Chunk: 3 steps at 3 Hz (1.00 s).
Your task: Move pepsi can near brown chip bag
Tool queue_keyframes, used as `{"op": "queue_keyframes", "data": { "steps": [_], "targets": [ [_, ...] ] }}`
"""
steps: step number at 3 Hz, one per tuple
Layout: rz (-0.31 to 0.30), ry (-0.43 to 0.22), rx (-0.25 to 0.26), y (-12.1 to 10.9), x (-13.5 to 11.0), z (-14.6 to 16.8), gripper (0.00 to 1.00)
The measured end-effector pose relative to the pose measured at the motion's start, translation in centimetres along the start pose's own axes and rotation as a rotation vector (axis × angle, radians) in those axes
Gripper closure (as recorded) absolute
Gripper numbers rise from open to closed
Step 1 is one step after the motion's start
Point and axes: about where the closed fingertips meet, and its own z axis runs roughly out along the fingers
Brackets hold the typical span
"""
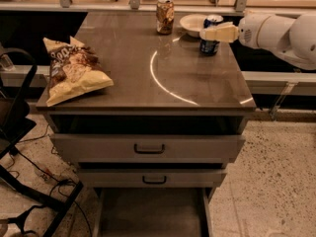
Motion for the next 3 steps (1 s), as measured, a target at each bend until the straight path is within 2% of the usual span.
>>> {"op": "queue_keyframes", "data": {
  "steps": [1, 2, 3],
  "targets": [
    [0.055, -0.057, 0.004, -1.6, 0.6, 2.7, 0.00],
    [0.054, -0.130, -0.009, -1.8, 1.1, 4.7, 0.00],
    [0.019, -0.173, -0.012, -1.6, 1.7, 5.7, 0.18]
  ]
}}
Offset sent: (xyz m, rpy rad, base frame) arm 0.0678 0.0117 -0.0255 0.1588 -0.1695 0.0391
